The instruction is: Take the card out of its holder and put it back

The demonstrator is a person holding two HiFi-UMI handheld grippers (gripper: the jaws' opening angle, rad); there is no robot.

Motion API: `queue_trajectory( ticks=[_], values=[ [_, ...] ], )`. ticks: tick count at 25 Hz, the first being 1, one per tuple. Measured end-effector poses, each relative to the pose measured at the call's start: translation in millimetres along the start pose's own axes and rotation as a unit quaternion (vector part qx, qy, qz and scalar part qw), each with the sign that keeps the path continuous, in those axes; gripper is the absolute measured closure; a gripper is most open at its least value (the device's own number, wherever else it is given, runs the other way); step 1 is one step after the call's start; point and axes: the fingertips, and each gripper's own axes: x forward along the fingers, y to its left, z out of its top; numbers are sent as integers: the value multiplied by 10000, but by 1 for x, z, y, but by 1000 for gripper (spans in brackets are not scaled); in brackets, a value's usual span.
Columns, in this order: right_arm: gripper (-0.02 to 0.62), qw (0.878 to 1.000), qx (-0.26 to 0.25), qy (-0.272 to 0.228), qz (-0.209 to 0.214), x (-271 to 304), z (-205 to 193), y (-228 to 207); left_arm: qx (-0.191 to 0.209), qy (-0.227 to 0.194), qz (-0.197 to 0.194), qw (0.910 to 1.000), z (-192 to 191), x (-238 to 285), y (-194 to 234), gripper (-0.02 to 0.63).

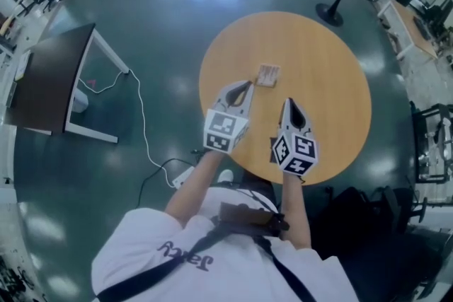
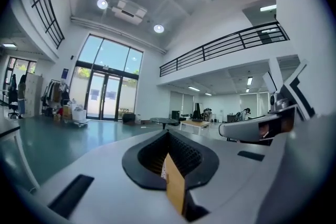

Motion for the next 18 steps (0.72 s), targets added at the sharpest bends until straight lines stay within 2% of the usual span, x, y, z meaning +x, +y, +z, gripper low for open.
queue_trajectory(
  ticks=[4,10,18],
  values=[
    [577,9997,-203,-110,-47,-1,5,4,-42,-86,14,10000,1,-6,-10,594],
    [577,9995,-252,-201,0,-3,2,17,36,-152,49,9999,4,-11,-6,594],
    [577,9992,-340,-220,-42,-11,4,11,30,-169,-32,9998,1,-13,-19,594]
  ],
)
